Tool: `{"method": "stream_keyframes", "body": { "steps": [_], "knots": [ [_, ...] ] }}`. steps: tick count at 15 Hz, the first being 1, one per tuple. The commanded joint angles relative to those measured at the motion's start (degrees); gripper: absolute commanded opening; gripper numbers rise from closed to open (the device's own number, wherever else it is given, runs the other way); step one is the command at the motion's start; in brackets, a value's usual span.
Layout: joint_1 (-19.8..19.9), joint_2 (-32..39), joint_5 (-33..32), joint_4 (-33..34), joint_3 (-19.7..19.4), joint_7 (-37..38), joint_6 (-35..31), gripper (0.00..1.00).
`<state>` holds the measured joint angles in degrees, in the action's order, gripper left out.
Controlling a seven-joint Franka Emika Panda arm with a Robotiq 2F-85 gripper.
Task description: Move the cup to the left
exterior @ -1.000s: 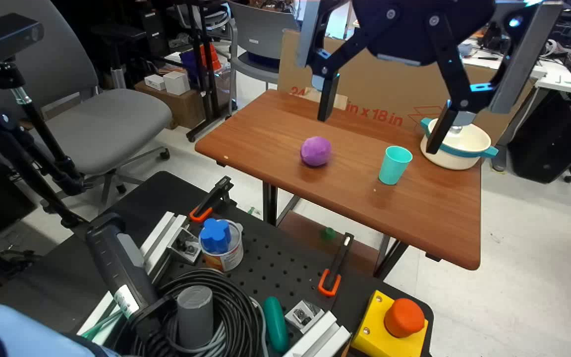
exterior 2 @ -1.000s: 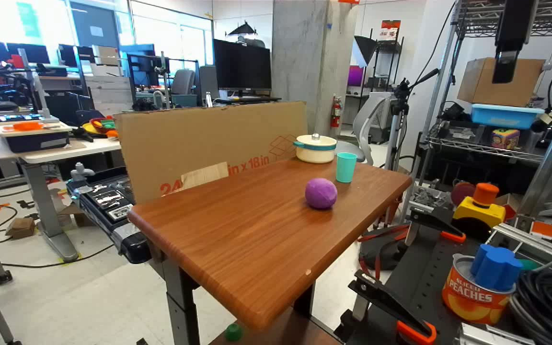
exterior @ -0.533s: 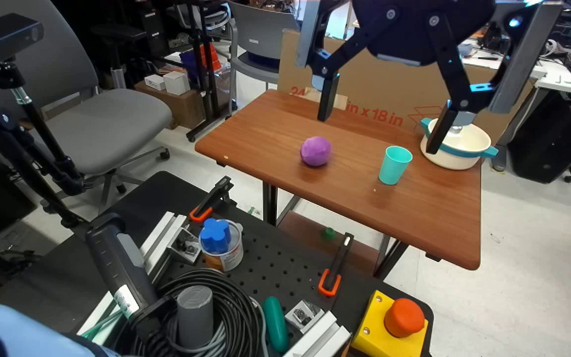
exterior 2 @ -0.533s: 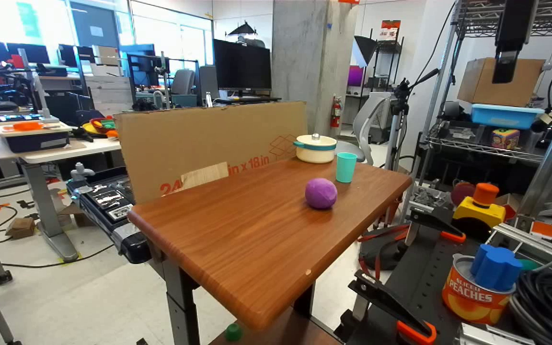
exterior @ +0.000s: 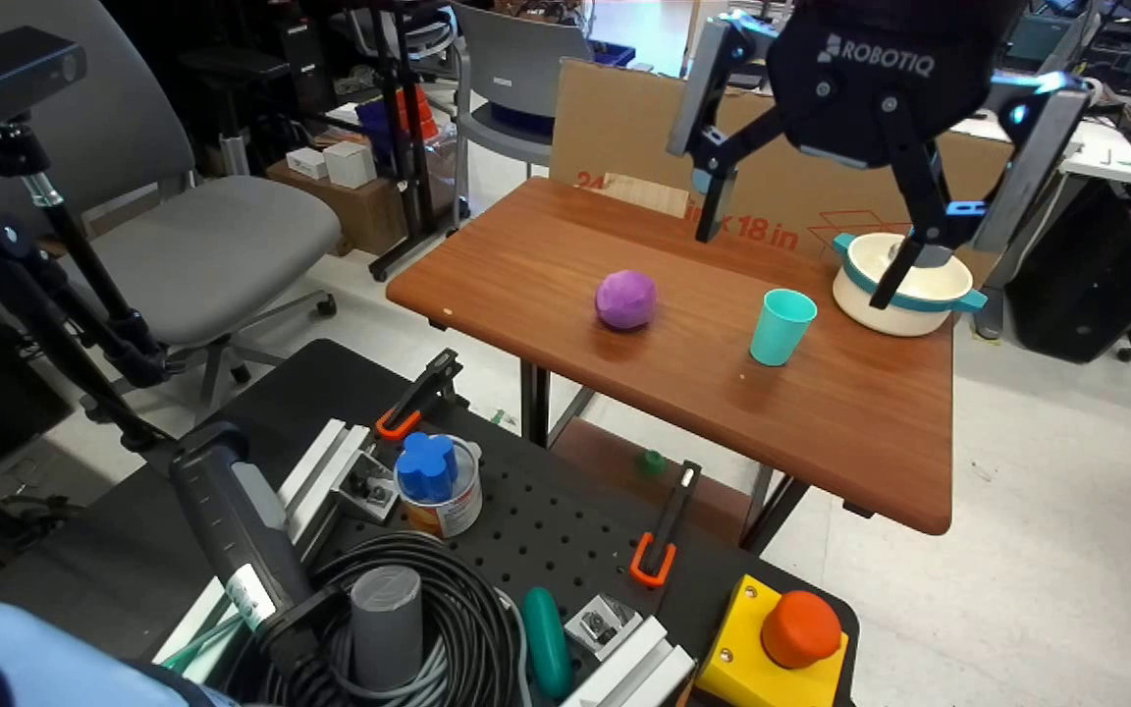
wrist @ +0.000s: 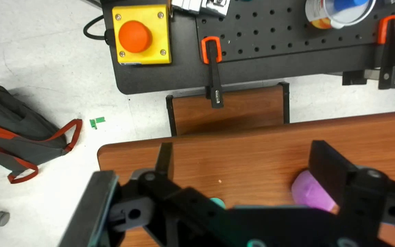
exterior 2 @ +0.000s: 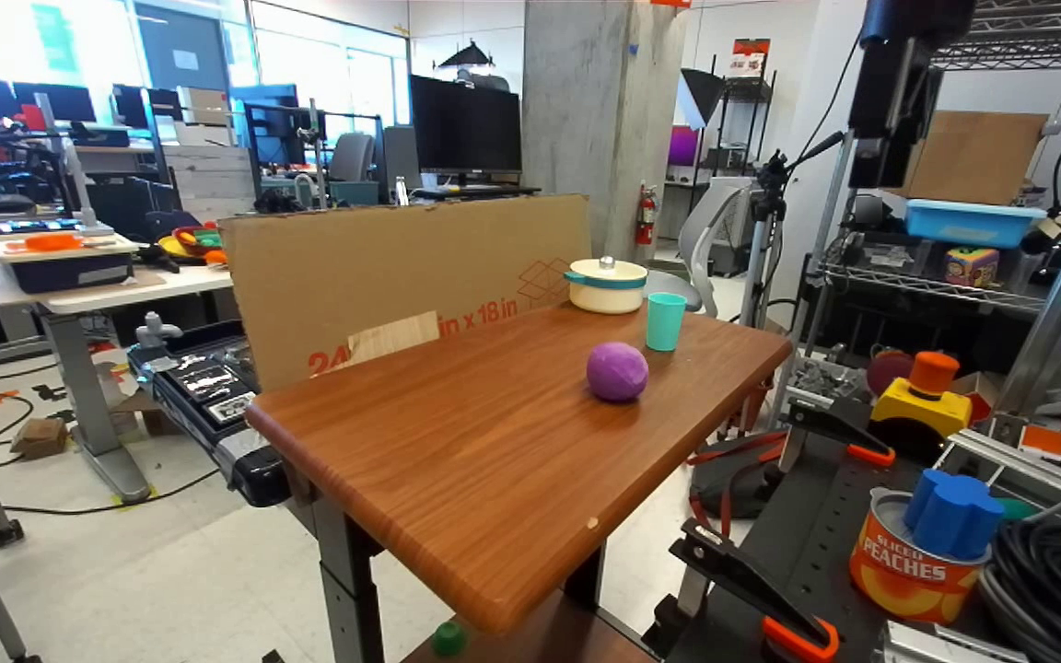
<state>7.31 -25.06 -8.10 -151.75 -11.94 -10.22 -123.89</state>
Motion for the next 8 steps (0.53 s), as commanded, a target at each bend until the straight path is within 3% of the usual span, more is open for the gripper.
{"method": "stream_keyframes", "body": {
  "steps": [1, 8],
  "knots": [
    [-0.1, 13.35, 2.18, 6.46, 0.4, 1.72, -6.98, 1.0],
    [0.21, 31.5, 4.07, 18.7, 2.29, 6.93, -11.75, 1.0]
  ]
}}
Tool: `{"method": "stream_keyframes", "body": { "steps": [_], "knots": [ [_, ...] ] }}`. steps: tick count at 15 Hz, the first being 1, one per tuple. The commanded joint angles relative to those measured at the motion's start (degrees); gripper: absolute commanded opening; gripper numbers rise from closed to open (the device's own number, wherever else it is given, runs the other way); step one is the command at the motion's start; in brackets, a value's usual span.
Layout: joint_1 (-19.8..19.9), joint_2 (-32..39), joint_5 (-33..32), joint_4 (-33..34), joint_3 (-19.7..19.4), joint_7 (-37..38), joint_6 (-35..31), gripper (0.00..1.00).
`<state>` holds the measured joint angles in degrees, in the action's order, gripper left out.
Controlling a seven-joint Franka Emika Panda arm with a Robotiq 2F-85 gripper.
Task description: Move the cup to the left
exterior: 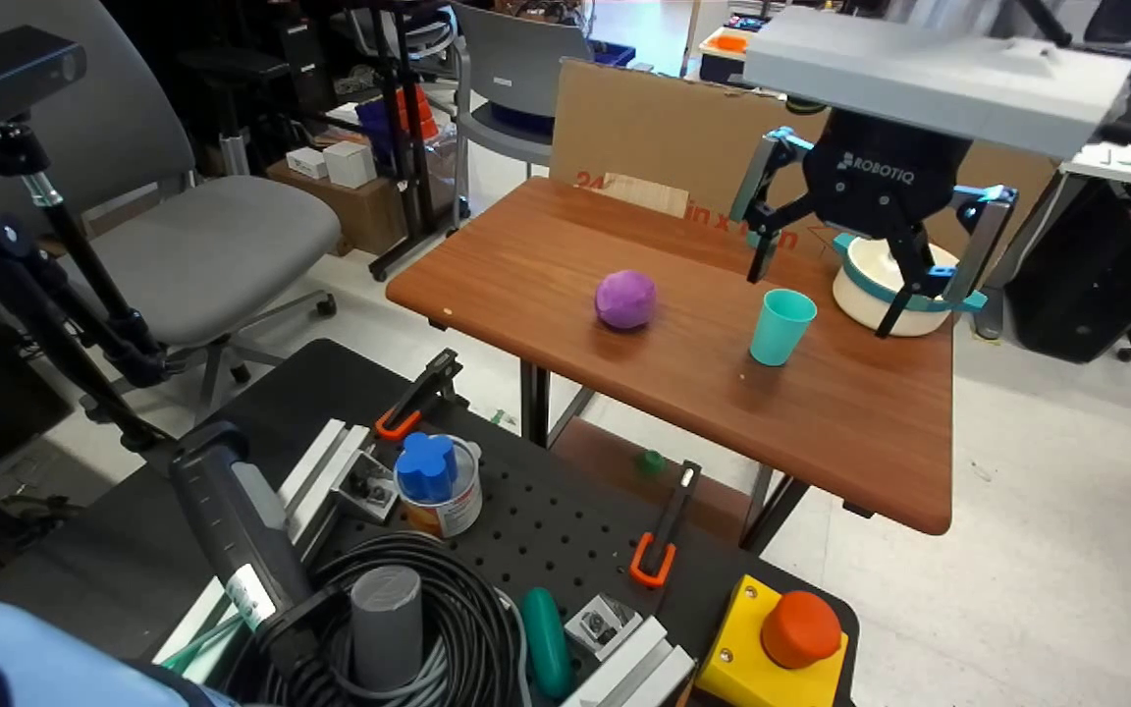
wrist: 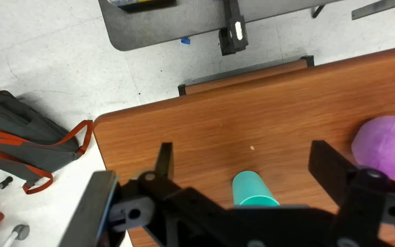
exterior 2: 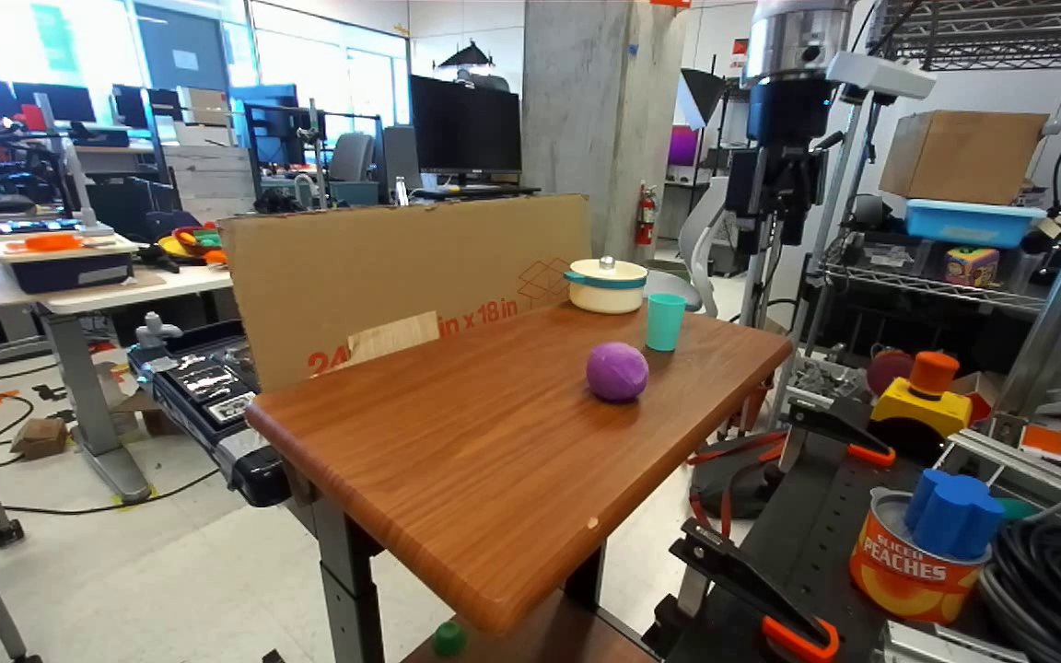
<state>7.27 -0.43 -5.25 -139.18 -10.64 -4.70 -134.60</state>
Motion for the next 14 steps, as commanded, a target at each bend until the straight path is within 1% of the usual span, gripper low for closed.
{"method": "stream_keyframes", "body": {
  "steps": [1, 5, 8, 12, 14],
  "knots": [
    [0.16, 9.08, 1.61, 8.21, 1.3, 1.95, -0.62, 1.0],
    [-0.06, 16.38, 2.37, 15.27, 2.52, 4.07, 0.68, 1.0],
    [-0.2, 20.58, 2.94, 19.68, 3.5, 4.75, 1.84, 1.0],
    [-0.67, 25.17, 2.78, 24.33, 4.18, 5.91, 2.98, 1.0],
    [-1.02, 27.35, 2.06, 26.19, 3.91, 7.03, 3.76, 1.0]
  ]
}}
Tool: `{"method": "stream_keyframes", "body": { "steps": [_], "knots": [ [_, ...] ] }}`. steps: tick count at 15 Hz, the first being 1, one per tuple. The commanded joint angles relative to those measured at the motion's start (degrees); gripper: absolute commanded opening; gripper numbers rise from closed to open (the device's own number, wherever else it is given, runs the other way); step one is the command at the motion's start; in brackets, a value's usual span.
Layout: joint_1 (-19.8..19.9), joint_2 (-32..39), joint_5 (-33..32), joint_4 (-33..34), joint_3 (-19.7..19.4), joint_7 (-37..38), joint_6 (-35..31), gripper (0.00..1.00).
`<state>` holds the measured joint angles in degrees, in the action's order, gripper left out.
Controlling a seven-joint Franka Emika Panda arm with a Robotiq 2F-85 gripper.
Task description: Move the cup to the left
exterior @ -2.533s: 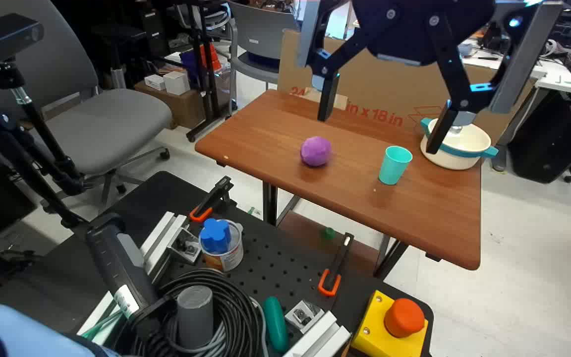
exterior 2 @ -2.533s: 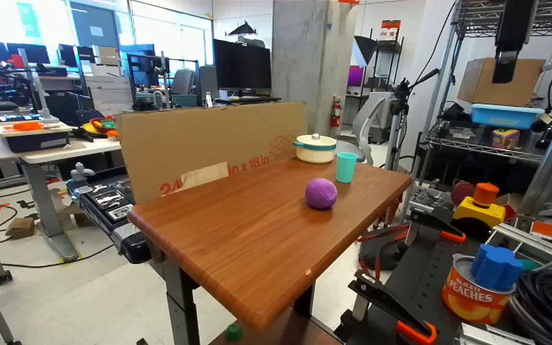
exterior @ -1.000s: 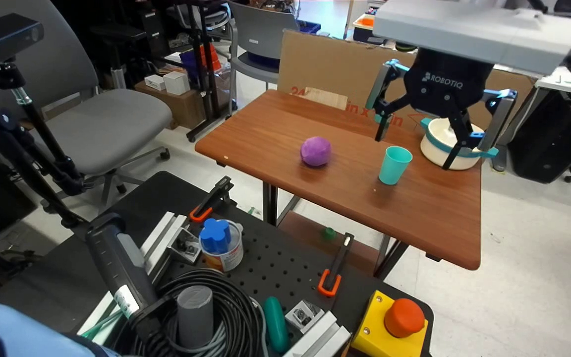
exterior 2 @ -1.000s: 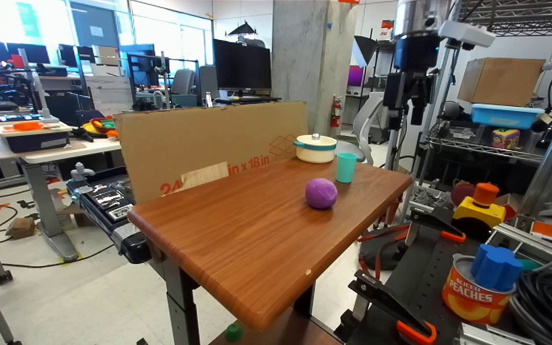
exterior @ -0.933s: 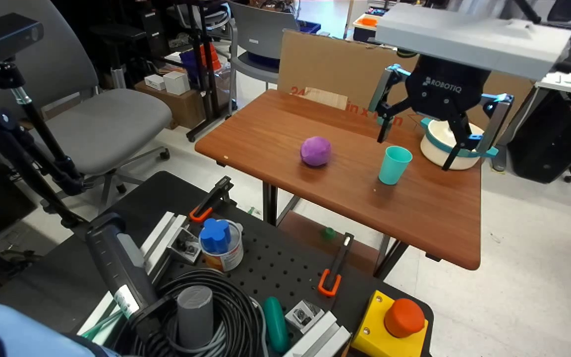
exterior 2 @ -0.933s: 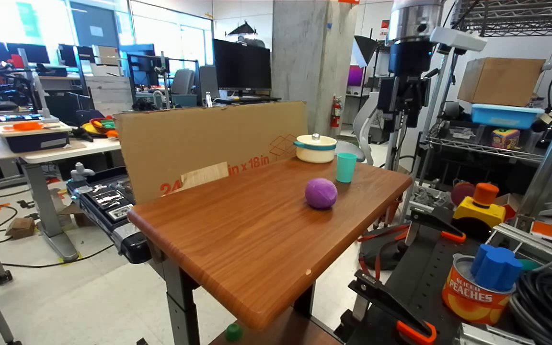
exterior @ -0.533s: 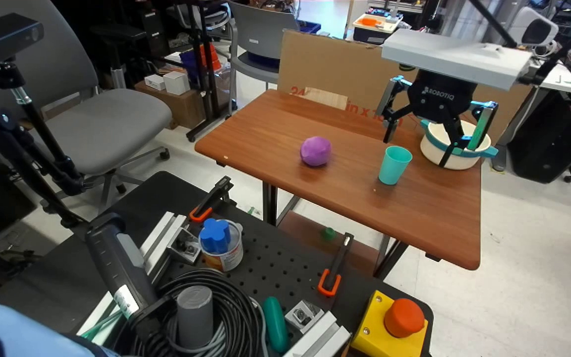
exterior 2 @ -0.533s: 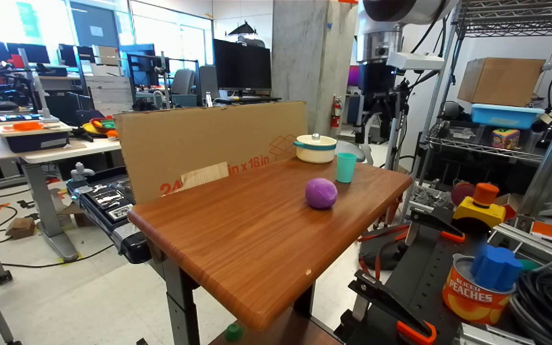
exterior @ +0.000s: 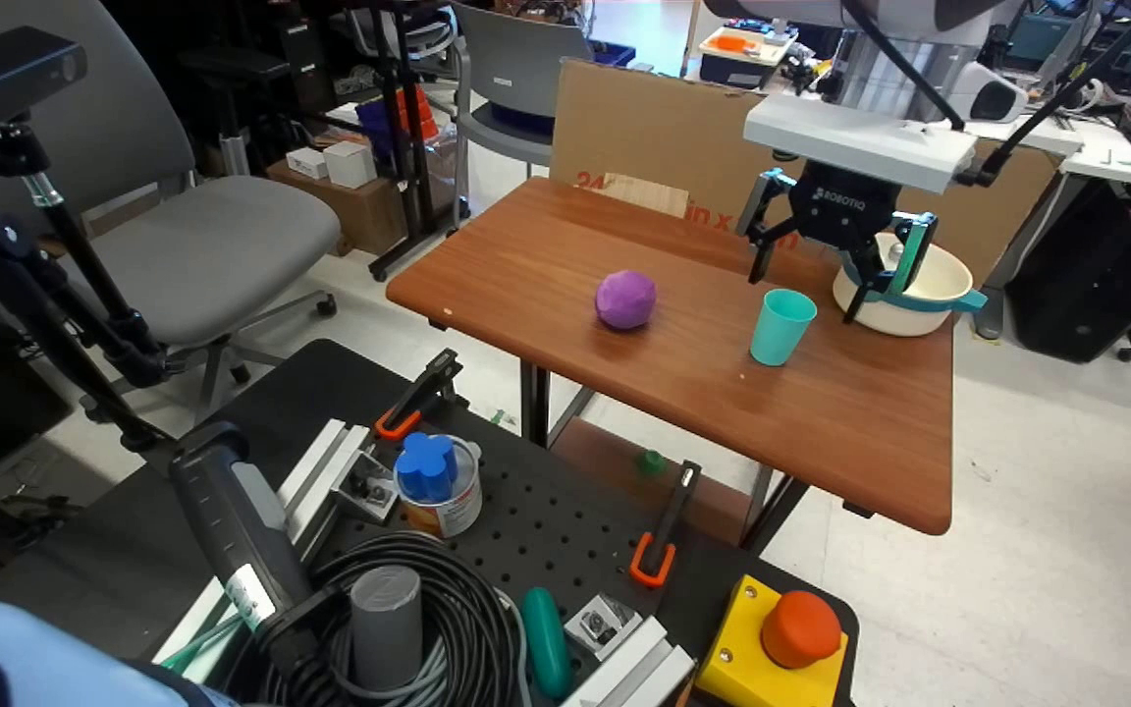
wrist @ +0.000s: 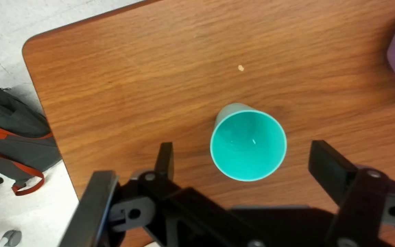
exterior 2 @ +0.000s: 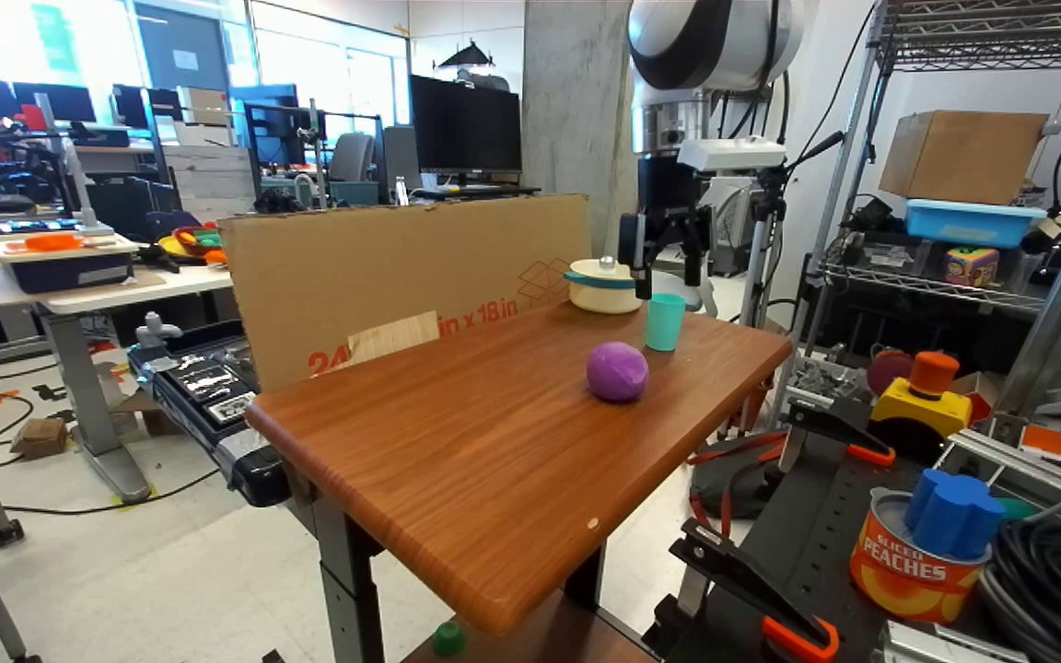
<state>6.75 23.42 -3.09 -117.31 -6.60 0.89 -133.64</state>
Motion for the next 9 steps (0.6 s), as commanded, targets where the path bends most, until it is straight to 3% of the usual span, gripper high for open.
{"method": "stream_keyframes", "body": {
  "steps": [1, 5, 9],
  "knots": [
    [-0.64, 4.46, -0.36, 5.13, -0.33, 2.02, 3.18, 0.86],
    [-0.79, 7.5, -0.44, 7.75, -0.42, 3.27, 5.21, 0.49],
    [-1.81, 6.0, -0.92, 7.07, 0.07, 3.41, 7.08, 0.23]
  ]
}}
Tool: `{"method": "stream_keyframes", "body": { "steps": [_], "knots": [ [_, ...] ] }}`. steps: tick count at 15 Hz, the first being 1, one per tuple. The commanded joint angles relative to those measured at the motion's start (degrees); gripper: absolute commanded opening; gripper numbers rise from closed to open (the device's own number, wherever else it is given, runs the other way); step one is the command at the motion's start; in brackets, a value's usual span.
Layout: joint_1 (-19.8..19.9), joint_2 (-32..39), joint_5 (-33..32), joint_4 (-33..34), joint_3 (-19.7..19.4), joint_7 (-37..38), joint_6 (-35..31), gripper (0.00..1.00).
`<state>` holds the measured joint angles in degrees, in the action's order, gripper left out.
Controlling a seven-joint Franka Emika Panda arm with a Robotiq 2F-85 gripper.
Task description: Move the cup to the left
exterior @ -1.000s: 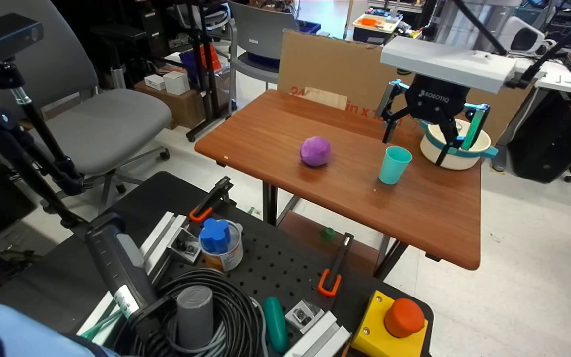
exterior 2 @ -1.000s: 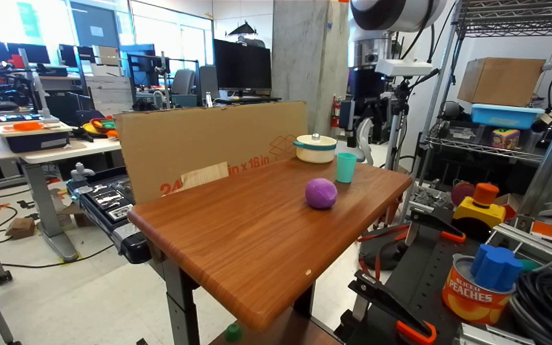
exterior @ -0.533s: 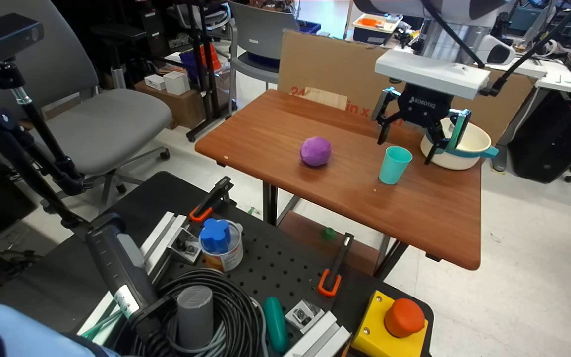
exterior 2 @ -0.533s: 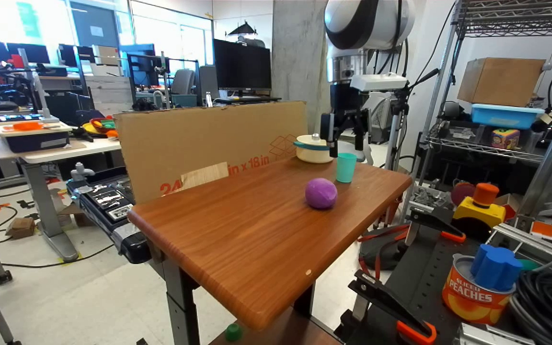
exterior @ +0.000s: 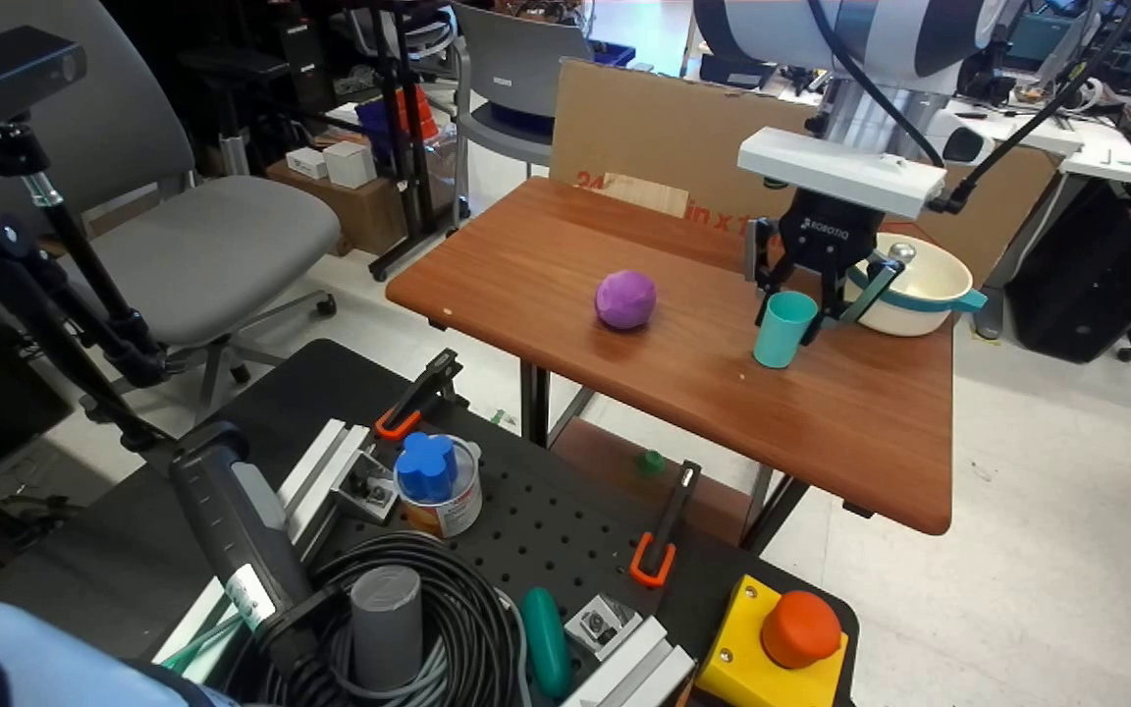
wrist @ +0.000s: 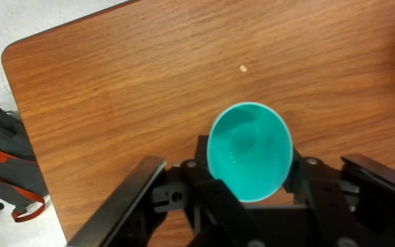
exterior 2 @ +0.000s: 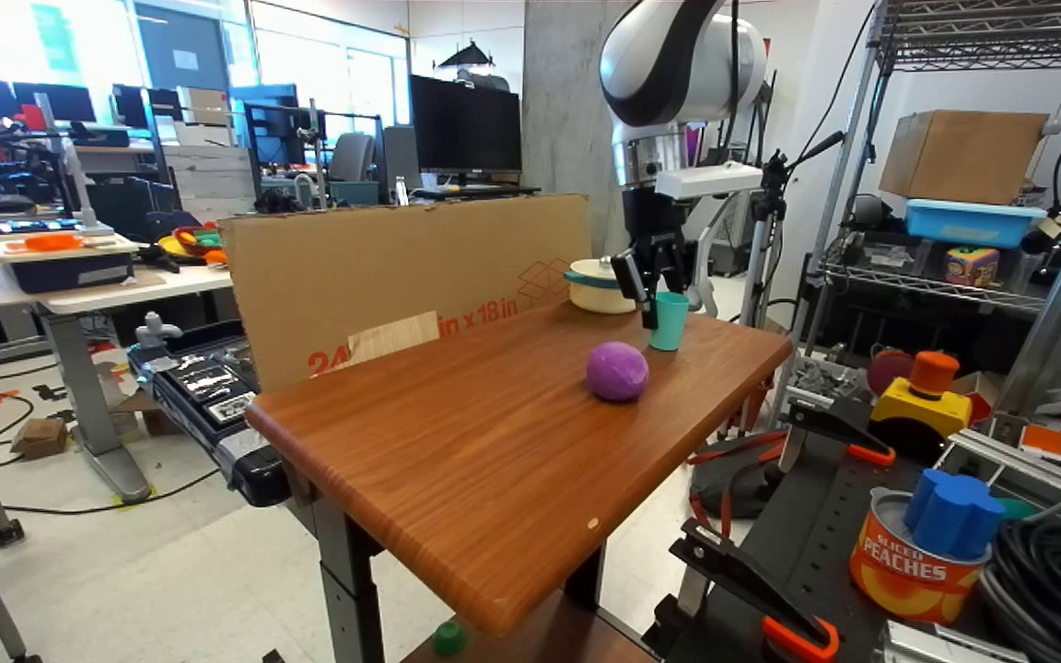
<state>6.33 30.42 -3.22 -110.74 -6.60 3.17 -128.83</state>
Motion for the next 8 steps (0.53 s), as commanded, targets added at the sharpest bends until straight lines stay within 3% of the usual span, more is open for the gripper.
{"method": "stream_keyframes", "body": {
  "steps": [1, 8],
  "knots": [
    [-1.82, -1.93, -0.65, 0.12, 0.27, 1.42, 2.26, 0.22],
    [-5.78, -12.48, 5.4, -4.89, 6.55, 1.79, -0.35, 0.22]
  ]
}}
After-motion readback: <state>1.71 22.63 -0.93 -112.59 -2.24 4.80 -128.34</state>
